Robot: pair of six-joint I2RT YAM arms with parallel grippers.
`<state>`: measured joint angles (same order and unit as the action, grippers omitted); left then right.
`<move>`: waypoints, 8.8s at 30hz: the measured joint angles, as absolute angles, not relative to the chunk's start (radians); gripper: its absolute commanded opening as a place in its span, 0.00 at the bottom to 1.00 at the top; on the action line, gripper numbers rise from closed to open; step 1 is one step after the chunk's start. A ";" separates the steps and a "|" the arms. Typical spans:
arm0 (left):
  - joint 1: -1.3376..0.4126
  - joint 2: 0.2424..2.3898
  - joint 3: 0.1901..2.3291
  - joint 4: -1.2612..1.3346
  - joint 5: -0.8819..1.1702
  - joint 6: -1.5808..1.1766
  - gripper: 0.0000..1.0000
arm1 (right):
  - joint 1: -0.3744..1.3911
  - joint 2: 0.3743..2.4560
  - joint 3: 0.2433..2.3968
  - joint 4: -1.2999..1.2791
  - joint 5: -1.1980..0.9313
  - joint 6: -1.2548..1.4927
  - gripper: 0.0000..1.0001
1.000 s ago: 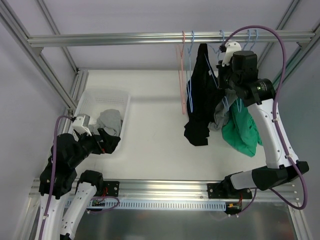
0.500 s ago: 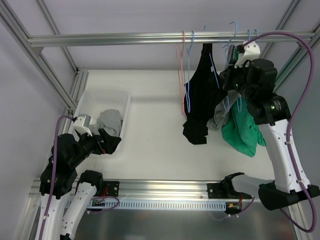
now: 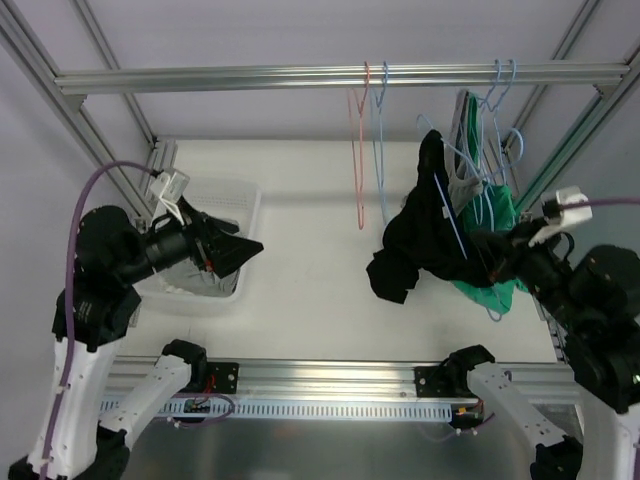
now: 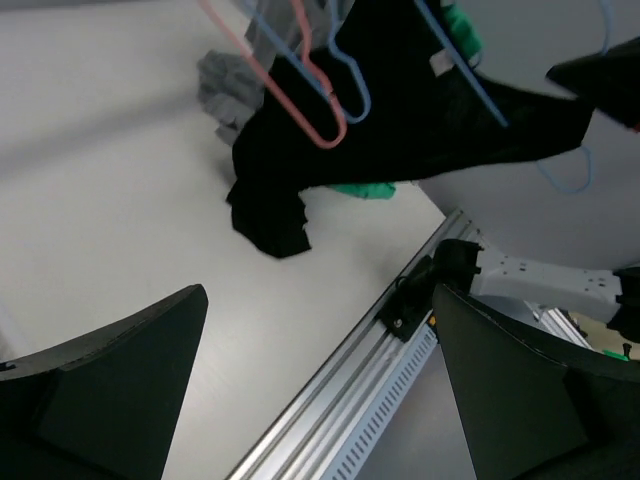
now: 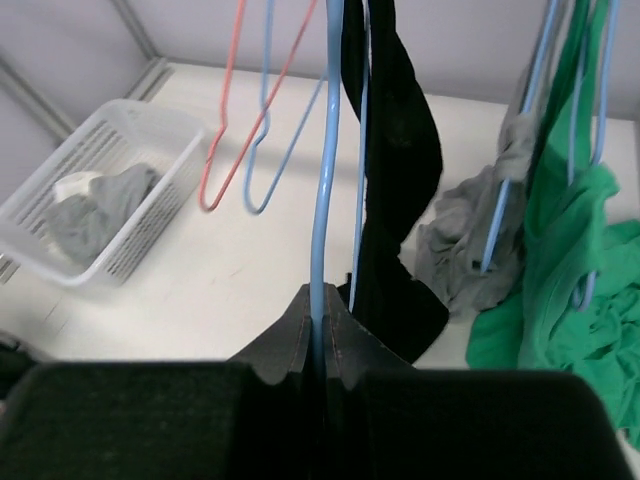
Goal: Remove the tank top from the hanger
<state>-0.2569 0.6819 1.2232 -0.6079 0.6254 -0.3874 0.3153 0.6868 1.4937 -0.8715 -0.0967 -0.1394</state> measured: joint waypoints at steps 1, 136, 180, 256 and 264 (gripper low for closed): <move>-0.303 0.727 1.281 -0.593 0.627 -0.391 0.99 | 0.315 0.652 1.494 -0.906 -0.120 -0.140 0.00; -1.255 0.879 0.696 -0.322 -0.550 -0.665 0.99 | 0.414 0.900 1.544 -0.891 0.000 -0.042 0.00; -1.395 1.536 1.066 -0.067 -0.282 -0.541 0.99 | 0.567 0.809 1.489 -0.853 0.257 -0.067 0.99; 0.045 1.488 1.150 -0.608 -0.287 -0.665 0.99 | 0.566 0.363 1.399 -1.080 -0.101 -0.052 1.00; 0.045 1.186 1.212 -0.649 -0.186 -0.614 0.99 | 0.566 0.472 1.408 -1.113 0.052 -0.069 0.99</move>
